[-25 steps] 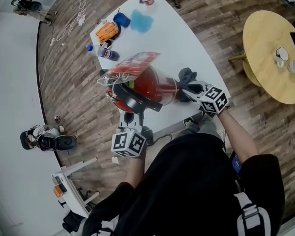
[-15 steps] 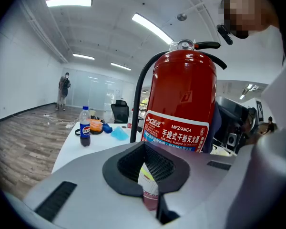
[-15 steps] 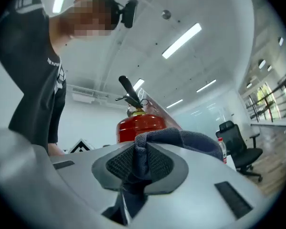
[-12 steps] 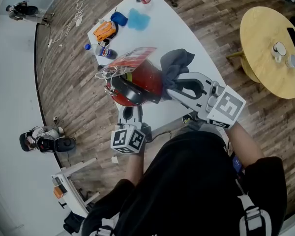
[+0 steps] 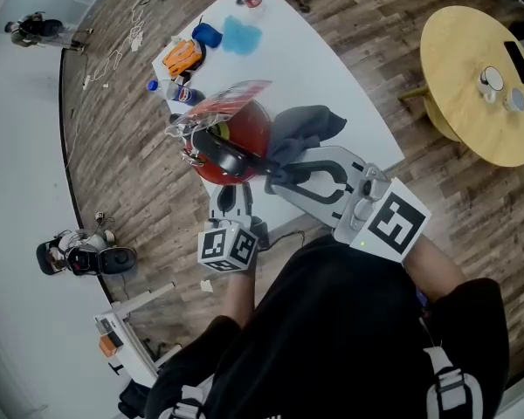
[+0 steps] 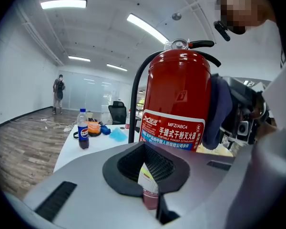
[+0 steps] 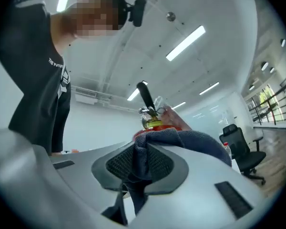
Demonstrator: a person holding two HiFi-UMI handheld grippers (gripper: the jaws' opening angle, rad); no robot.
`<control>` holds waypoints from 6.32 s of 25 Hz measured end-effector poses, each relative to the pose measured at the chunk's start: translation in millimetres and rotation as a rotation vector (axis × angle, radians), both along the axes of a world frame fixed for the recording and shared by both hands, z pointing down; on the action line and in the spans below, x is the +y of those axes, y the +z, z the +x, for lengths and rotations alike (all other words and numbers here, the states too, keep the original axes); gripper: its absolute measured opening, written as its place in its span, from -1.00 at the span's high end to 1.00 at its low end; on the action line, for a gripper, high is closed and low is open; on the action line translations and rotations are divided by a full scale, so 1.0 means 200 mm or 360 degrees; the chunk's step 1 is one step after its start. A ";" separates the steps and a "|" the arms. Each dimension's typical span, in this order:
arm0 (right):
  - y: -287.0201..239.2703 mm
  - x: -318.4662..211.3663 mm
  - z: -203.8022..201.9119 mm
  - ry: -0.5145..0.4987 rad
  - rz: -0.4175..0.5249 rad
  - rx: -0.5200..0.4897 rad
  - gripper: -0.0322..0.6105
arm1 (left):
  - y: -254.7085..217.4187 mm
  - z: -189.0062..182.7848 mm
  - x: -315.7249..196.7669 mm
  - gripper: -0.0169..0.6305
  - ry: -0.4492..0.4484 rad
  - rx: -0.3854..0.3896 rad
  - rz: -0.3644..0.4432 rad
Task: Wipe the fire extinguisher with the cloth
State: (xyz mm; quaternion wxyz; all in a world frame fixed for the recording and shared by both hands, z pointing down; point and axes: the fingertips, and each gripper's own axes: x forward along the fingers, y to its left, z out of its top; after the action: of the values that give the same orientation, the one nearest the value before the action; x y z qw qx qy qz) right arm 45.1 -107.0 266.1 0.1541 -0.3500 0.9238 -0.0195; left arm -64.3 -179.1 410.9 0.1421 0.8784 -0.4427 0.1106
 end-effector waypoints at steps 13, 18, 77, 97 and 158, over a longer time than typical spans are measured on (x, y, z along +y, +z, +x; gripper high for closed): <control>0.68 -0.16 0.11 0.0167 -0.0616 0.0297 0.68 | 0.00 0.01 0.01 0.88 0.0042 -0.0024 0.0001; 0.11 -0.12 0.09 0.0144 -0.0240 0.0127 0.67 | 0.01 0.00 0.01 0.88 0.0042 0.0003 0.0004; 1.56 -0.06 -0.51 0.0877 -0.1114 0.0883 0.67 | 0.02 -0.19 0.14 0.88 0.0444 0.0229 0.0035; -0.28 -0.12 -0.50 0.1074 -0.0092 0.0613 0.67 | -0.01 -0.49 0.11 0.88 0.0299 0.0325 0.0044; 1.70 -0.11 -0.62 0.0865 -0.1099 0.1087 0.68 | 0.09 -0.91 0.15 0.87 0.0014 0.0232 -0.0021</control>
State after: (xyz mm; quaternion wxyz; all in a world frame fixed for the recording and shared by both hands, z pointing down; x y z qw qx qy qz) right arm -78.2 -129.3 606.5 -0.2782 -0.5922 0.7378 -0.1661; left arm -246.2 -148.1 428.2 0.1794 0.8851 -0.4265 0.0498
